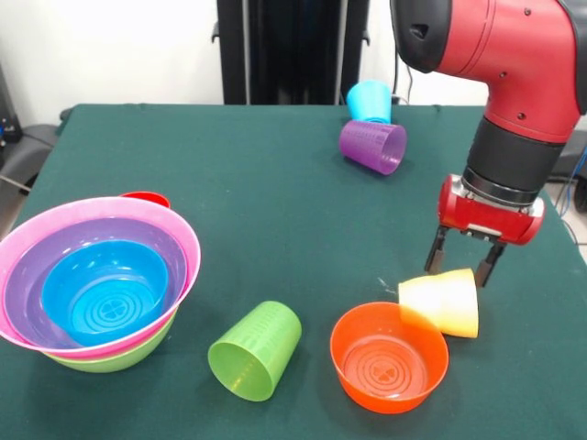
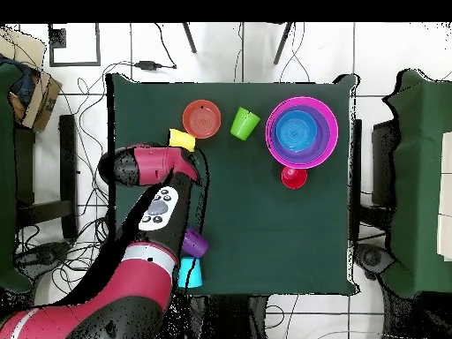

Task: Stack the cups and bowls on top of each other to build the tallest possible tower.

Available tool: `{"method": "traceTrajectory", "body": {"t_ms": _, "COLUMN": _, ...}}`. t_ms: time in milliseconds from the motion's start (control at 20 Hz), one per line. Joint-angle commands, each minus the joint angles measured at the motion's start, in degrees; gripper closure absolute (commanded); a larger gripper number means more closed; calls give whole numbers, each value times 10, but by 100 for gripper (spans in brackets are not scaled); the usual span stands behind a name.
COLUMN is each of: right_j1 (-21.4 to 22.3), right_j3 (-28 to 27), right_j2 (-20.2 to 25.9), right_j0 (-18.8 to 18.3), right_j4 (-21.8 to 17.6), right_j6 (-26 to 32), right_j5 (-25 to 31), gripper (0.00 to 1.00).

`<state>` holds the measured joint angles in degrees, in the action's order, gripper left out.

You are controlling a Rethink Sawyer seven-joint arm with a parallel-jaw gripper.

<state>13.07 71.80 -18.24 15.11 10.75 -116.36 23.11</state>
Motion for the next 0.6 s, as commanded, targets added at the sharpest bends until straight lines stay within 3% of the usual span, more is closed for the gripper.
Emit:
{"method": "traceTrajectory", "body": {"t_ms": 50, "right_j1": 10, "right_j3": 15, "right_j2": 73, "right_j0": -24, "right_j4": -11, "right_j6": -41, "right_j5": -10, "gripper": 0}}
{"method": "traceTrajectory", "body": {"t_ms": 550, "right_j1": 16, "right_j3": 33, "right_j2": 84, "right_j0": -37, "right_j4": -25, "right_j6": -38, "right_j5": -58, "gripper": 0}}
{"method": "traceTrajectory", "body": {"t_ms": 600, "right_j1": 15, "right_j3": 32, "right_j2": 83, "right_j0": -36, "right_j4": -25, "right_j6": -40, "right_j5": -60, "gripper": 100}}
